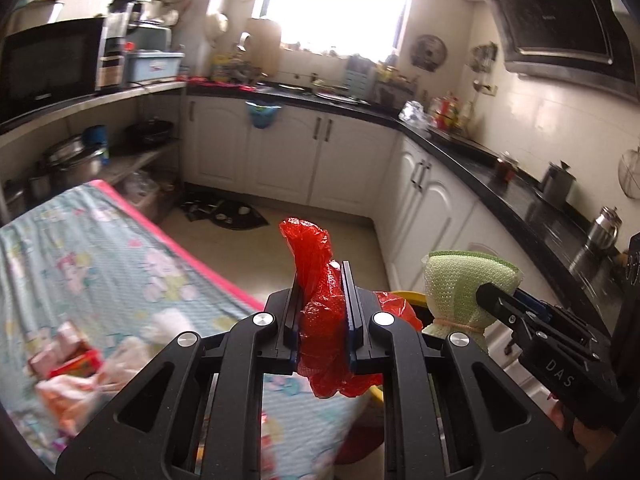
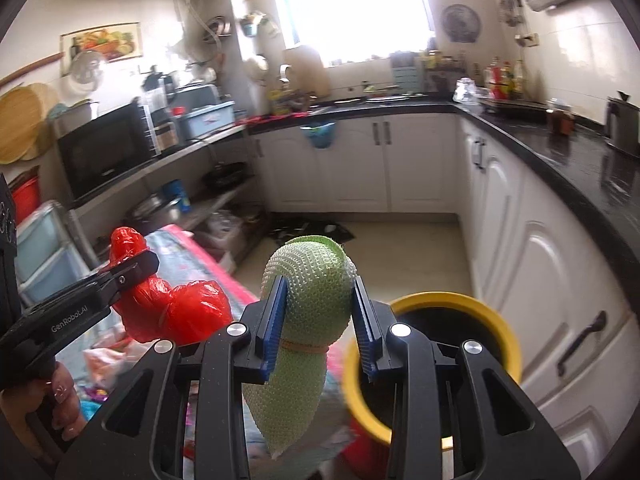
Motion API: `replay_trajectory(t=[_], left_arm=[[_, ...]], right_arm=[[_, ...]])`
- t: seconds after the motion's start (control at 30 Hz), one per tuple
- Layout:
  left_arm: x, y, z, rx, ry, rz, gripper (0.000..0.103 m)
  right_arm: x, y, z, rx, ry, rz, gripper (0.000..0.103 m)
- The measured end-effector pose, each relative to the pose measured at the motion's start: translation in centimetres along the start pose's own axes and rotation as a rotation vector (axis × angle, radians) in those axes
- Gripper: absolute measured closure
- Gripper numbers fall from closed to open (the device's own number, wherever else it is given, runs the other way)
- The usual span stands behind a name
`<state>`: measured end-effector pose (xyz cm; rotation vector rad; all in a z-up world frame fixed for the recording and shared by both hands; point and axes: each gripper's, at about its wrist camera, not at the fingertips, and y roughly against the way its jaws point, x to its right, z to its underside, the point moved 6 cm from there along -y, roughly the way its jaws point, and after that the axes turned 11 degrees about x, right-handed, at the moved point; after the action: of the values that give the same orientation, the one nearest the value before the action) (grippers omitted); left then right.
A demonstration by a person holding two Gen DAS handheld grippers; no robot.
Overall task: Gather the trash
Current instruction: 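Carry both items over the yellow bin and open both tools to drop them, then move both open tools back over the trash on the bed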
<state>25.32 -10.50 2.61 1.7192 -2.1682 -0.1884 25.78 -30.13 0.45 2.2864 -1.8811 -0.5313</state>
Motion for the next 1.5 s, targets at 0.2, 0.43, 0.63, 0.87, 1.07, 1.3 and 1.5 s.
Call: replay_trajectory(t=[0.2,0.43,0.63,0.87,1.07,1.3,1.5], left_arm=[[3.9,-3.7,1.4,-0.046,-0.018,0.057,0.092],[7.2,-7.2,3.3,-0.099,-0.06,0.098,0.092],[9.5,-10.3,5.5,-0.152,-0.088,0.125,0.092],[10.5,-13.1,7.8,-0.21,-0.09,0.136,0.09],[10.0,-14.7,9.3,-0.255,-0.07,0.13,0.075],[8.4,-14.5,10.1,-0.269,-0.038,0.114,0.049],[7.1,-12.6,9.1,-0.237,-0.005,0.098,0.016]], right_arm=[[4.5,-0.3,1.2,-0.004,-0.005,0.095,0.072],[8.6,-1.1,3.0,-0.03,0.003,0.19,0.072],[11.4,-2.4,5.1,-0.069,0.011,0.263,0.072],[13.4,-4.6,7.0,-0.116,0.01,0.295,0.069],[14.4,-5.8,8.3,-0.151,-0.012,0.301,0.059],[14.7,-5.5,8.5,-0.153,-0.026,0.319,0.044],[14.1,-4.3,7.8,-0.128,-0.016,0.33,0.032]])
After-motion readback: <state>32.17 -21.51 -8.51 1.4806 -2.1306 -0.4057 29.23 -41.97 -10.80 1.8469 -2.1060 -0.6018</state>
